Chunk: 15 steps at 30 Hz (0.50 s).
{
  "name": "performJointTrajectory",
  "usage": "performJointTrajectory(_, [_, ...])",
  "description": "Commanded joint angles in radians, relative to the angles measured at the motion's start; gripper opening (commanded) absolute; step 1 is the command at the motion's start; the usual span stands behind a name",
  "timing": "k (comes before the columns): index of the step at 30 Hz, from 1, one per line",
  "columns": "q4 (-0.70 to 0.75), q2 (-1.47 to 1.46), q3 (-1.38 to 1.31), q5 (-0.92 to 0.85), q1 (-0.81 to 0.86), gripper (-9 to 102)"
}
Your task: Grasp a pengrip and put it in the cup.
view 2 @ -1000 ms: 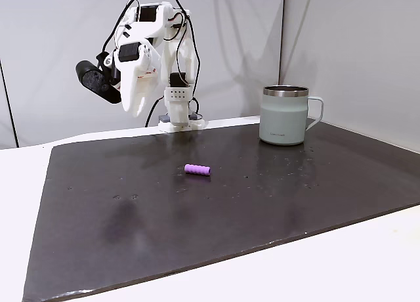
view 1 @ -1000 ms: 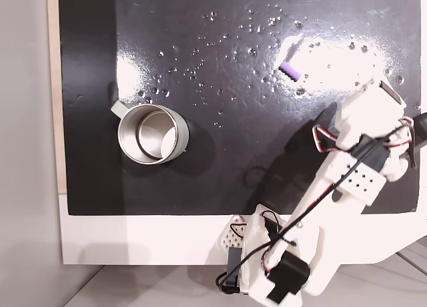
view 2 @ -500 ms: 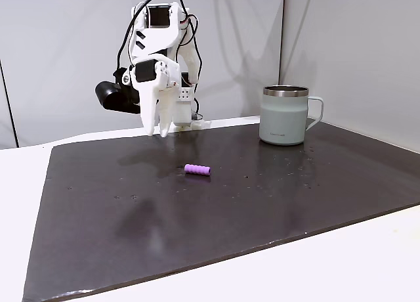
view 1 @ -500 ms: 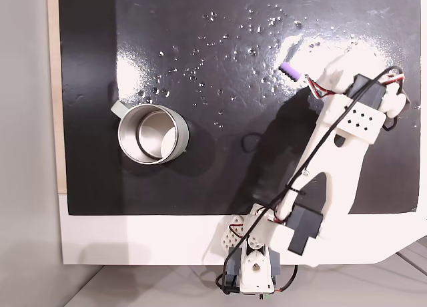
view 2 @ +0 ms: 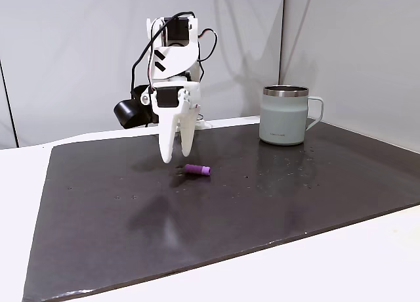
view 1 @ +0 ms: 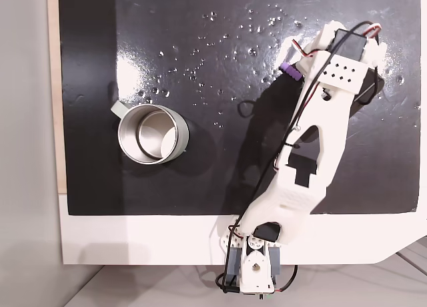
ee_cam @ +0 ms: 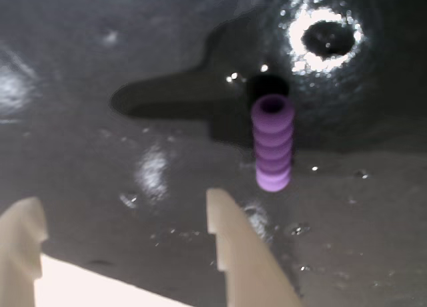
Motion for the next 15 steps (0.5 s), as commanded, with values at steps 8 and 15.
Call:
performJointTrajectory(8, [0.123, -0.109, -0.213, -0.020, -0.074, 27])
performJointTrajectory(15, [0.132, -0.160, -0.193, -0.052, -0.083, 27])
